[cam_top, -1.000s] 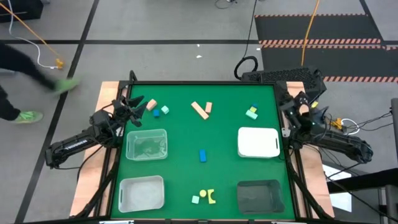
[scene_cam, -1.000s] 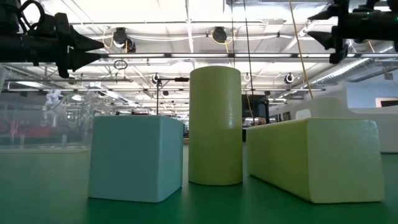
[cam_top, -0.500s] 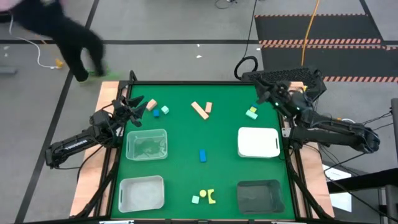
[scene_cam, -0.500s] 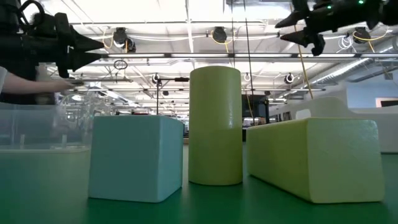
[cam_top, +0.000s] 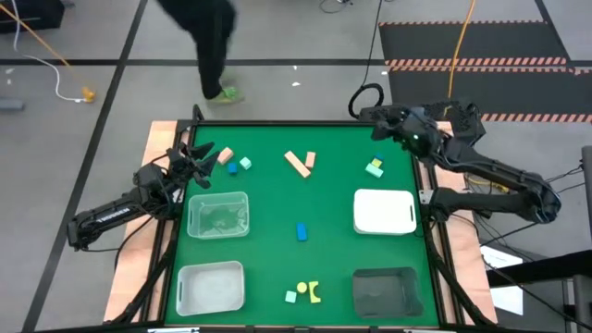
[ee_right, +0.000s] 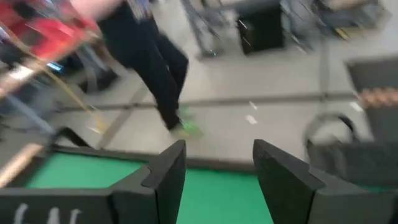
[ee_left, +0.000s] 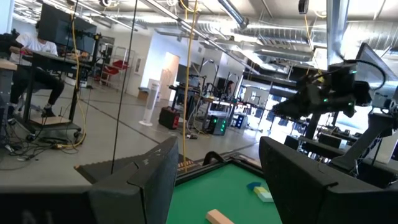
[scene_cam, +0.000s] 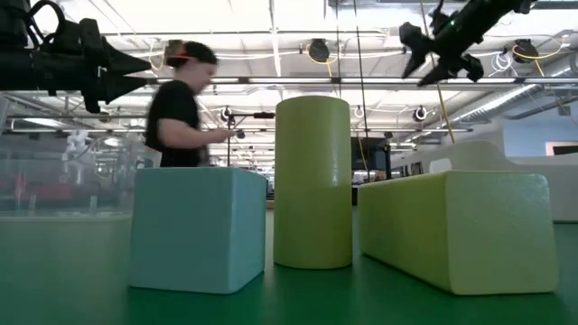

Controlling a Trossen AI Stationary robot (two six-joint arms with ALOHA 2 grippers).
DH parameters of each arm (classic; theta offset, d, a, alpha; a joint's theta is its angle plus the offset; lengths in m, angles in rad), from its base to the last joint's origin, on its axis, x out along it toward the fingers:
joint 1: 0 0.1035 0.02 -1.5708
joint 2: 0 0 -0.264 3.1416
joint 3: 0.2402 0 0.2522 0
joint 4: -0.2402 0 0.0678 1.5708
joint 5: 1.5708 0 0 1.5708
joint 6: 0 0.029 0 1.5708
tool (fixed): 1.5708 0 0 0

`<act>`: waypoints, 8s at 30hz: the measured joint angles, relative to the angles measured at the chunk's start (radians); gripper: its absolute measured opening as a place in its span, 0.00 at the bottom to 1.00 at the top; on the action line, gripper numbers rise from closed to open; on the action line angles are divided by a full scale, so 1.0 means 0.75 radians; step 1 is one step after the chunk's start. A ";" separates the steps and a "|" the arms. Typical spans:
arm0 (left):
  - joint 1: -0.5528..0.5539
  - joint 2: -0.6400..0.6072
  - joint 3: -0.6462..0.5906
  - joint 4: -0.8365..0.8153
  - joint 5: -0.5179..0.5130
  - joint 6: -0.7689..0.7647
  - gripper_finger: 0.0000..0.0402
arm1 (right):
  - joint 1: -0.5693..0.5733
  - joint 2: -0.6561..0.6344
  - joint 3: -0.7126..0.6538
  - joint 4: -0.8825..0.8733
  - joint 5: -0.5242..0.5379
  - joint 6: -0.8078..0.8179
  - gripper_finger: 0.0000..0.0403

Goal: Sort & place blocks by color
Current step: Put the top right blue block into the white bin, then put the top left light blue block into the black bin

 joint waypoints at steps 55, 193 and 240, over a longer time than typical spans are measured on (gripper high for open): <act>0.000 0.000 0.000 0.000 0.000 0.000 0.56 | -0.349 0.880 0.018 -0.347 -0.551 -0.249 0.45; -0.001 0.000 0.000 0.699 0.030 -1.300 0.56 | 0.471 0.322 -0.254 0.978 -1.596 0.680 0.18; -0.176 0.001 0.001 0.360 0.090 -1.389 0.56 | 0.577 0.218 0.033 -0.892 -0.941 -0.078 0.41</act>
